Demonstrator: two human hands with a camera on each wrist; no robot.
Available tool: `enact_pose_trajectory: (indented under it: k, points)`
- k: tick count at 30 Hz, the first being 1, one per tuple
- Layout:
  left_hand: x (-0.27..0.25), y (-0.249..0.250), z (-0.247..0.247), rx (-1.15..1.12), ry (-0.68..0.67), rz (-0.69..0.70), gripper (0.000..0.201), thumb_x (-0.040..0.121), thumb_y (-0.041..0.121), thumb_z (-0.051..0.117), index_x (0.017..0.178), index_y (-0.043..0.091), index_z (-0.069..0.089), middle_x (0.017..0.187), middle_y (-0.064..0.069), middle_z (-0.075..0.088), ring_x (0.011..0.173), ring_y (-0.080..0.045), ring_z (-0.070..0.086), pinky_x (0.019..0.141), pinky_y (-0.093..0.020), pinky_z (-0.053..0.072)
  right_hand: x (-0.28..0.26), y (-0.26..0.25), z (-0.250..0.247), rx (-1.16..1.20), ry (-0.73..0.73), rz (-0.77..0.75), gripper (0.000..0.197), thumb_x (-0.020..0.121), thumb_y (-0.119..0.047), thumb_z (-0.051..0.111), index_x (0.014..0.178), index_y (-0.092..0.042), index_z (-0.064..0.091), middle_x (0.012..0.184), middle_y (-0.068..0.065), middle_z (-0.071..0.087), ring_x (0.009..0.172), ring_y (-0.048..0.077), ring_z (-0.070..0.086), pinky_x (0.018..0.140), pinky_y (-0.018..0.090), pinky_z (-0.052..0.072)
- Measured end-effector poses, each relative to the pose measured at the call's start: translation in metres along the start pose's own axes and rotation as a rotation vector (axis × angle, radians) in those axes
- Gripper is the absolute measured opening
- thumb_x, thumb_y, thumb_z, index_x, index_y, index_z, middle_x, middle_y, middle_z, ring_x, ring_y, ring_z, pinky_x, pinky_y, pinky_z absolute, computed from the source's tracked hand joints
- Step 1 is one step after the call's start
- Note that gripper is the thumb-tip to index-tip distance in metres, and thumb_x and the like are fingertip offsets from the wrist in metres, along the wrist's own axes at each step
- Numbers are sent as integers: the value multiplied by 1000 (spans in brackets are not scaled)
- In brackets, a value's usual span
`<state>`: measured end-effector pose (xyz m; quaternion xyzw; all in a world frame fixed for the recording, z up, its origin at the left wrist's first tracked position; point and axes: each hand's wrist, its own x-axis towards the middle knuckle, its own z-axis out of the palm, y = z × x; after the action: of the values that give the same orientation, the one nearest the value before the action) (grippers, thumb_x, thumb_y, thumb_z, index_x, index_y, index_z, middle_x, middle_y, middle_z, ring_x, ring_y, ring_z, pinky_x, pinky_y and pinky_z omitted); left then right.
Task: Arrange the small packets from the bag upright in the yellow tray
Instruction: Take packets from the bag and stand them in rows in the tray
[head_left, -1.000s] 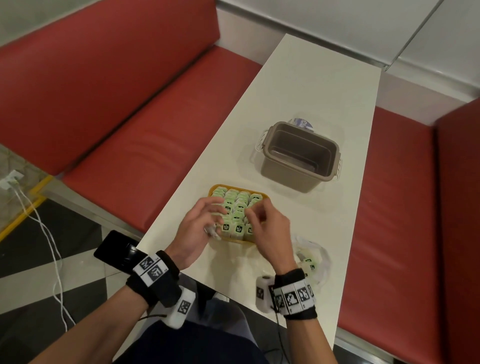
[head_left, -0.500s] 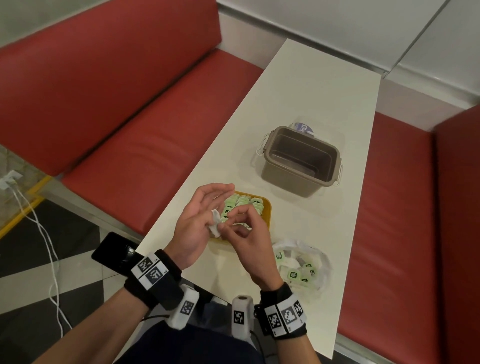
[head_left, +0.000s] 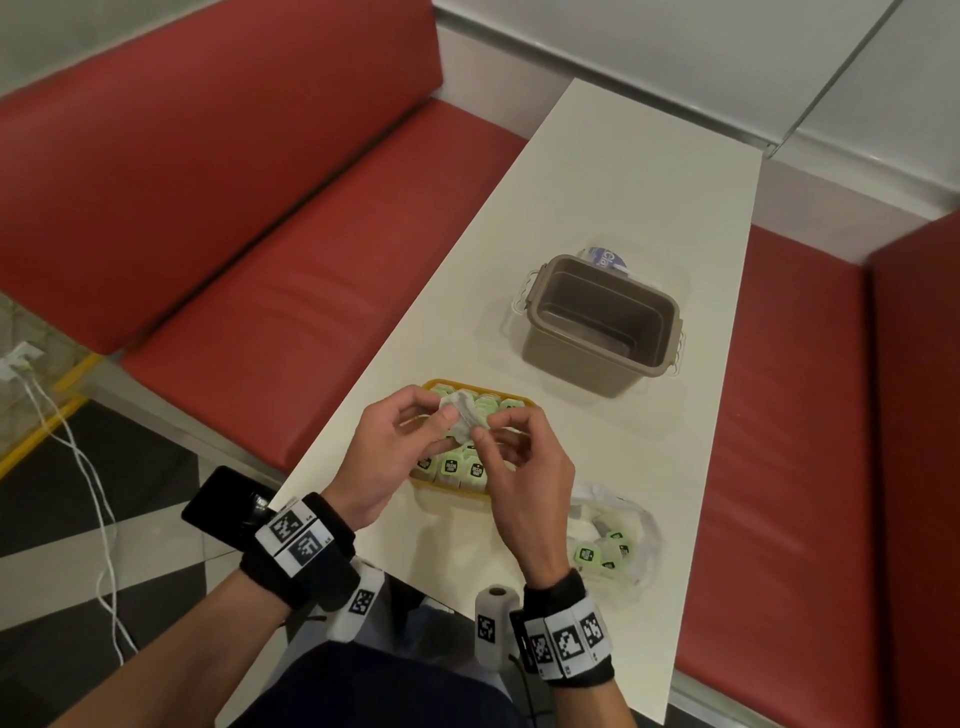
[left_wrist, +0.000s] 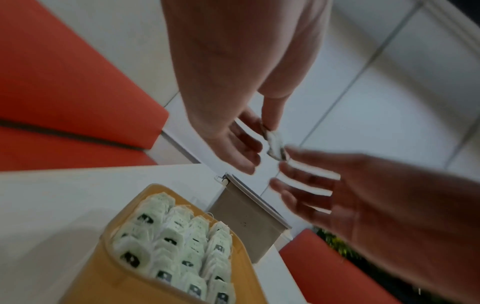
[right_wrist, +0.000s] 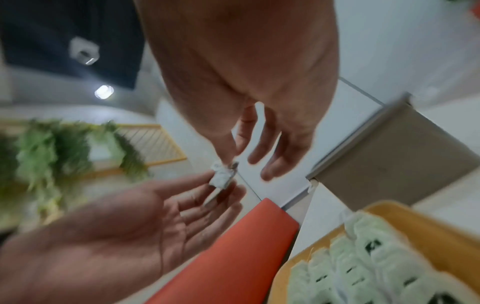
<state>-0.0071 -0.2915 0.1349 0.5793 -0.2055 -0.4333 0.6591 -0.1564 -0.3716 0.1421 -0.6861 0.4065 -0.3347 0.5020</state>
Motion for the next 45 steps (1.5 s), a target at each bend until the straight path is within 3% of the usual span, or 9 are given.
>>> enact_pose_trajectory:
  k: [5,8,10,13,17,25,28,34,45]
  points:
    - [0,2,8,287,73,211,12,94,16,83,101,12,75,100,-4,78,101,-24,75,91,-40,62,6,-16,2,-50,-47,68,41,110,-54,57,84,-23,65,81,-6,68,78,14,64,71,29,51]
    - [-2,-1,15,484,18,404,16,90,8,86,102,14,76,102,4,73,101,-22,73,91,-42,62,18,-17,2,-47,-52,139,33,105,-48,66,87,-20,67,80,-7,73,75,6,66,71,24,51]
    - [-3,-2,18,561,-3,496,26,85,6,90,105,15,75,107,5,71,105,-23,72,93,-45,61,25,-15,-1,-20,-70,159,21,103,-38,68,91,-22,69,84,-7,77,78,7,73,76,36,60]
    - [-3,-3,17,467,17,376,45,83,19,93,120,19,68,120,6,69,121,-22,67,105,-38,55,30,-13,-12,-61,-118,111,14,106,-35,67,95,-27,69,86,-7,78,81,12,77,79,47,64]
    - [2,-3,18,214,-10,108,50,99,32,74,145,23,59,133,3,71,121,-20,70,99,-35,59,39,-22,-32,-195,-268,9,10,105,-36,71,96,-31,71,76,-6,76,72,9,76,75,37,60]
    - [9,-12,24,115,-1,86,16,95,9,80,110,6,77,105,-12,80,94,-28,79,86,-41,64,56,-24,-55,-287,-265,-31,14,90,-26,90,97,-30,78,79,-11,75,73,3,70,68,13,51]
    - [7,-17,29,99,25,58,16,94,12,82,108,6,77,98,-14,81,93,-33,80,81,-45,67,56,-16,-58,-385,-272,-70,13,93,-28,85,93,-32,72,85,-16,75,80,4,71,72,21,55]
    - [11,-59,3,827,-44,197,3,96,23,79,98,25,80,94,14,78,90,-4,73,90,-34,60,42,22,-48,-899,-304,-115,12,104,-33,65,114,-32,59,100,-2,76,100,30,57,75,42,52]
    - [-11,-117,-43,1399,-217,538,33,93,7,77,124,17,72,107,-1,71,101,-25,61,89,-40,57,22,74,-8,-1243,-455,-48,29,104,-9,52,122,-28,63,104,7,71,115,34,55,91,44,41]
